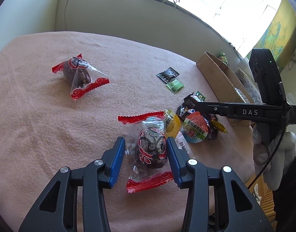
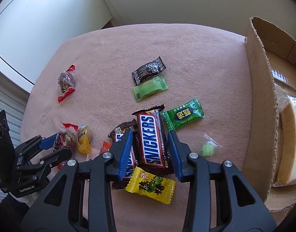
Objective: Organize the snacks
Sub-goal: 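Grasp the Snickers bar with the right tool while the left tool grasps the red-wrapped candy bag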
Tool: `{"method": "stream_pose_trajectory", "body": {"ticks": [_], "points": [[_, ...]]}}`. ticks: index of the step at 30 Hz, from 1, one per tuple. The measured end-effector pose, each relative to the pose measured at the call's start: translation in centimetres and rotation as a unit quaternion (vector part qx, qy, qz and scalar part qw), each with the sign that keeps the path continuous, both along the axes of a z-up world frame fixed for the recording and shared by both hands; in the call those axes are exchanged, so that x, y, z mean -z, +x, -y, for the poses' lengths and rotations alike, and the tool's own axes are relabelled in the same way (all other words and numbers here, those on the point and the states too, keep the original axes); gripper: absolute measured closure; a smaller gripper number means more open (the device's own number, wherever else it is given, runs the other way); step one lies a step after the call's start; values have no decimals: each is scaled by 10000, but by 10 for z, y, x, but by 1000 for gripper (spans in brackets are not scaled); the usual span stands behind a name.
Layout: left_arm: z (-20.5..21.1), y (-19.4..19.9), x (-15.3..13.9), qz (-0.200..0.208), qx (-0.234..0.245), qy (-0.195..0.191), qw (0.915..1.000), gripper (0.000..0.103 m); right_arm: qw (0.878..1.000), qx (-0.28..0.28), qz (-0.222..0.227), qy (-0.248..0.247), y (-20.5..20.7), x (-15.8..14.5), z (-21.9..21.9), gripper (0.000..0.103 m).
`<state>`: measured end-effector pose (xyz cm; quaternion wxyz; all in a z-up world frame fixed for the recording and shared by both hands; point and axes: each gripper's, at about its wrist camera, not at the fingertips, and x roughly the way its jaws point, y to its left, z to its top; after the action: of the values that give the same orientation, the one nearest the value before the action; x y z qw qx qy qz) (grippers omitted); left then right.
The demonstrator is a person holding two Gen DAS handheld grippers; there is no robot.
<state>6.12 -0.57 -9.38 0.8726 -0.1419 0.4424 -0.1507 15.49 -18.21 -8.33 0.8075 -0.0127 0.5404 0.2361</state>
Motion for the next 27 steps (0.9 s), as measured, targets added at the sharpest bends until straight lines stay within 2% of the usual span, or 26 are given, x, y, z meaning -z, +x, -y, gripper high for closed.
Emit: {"method": "stream_pose_trajectory", "body": {"ticks": [2, 8, 20, 27], "points": [[-1, -1, -1, 13, 3, -35, 10000, 64, 10000, -10, -5, -36, 0, 0, -1, 73], [-1, -2, -5, 53, 5, -80, 10000, 70, 10000, 3, 36, -65, -1, -1, 0, 73], [0, -3, -6, 114, -1, -35, 9999, 72, 9999, 75, 141, -7, -6, -7, 6, 73], [-3, -5, -14, 183, -58, -71, 9998, 73, 9994, 156, 277, 146, -8, -20, 15, 73]]}}
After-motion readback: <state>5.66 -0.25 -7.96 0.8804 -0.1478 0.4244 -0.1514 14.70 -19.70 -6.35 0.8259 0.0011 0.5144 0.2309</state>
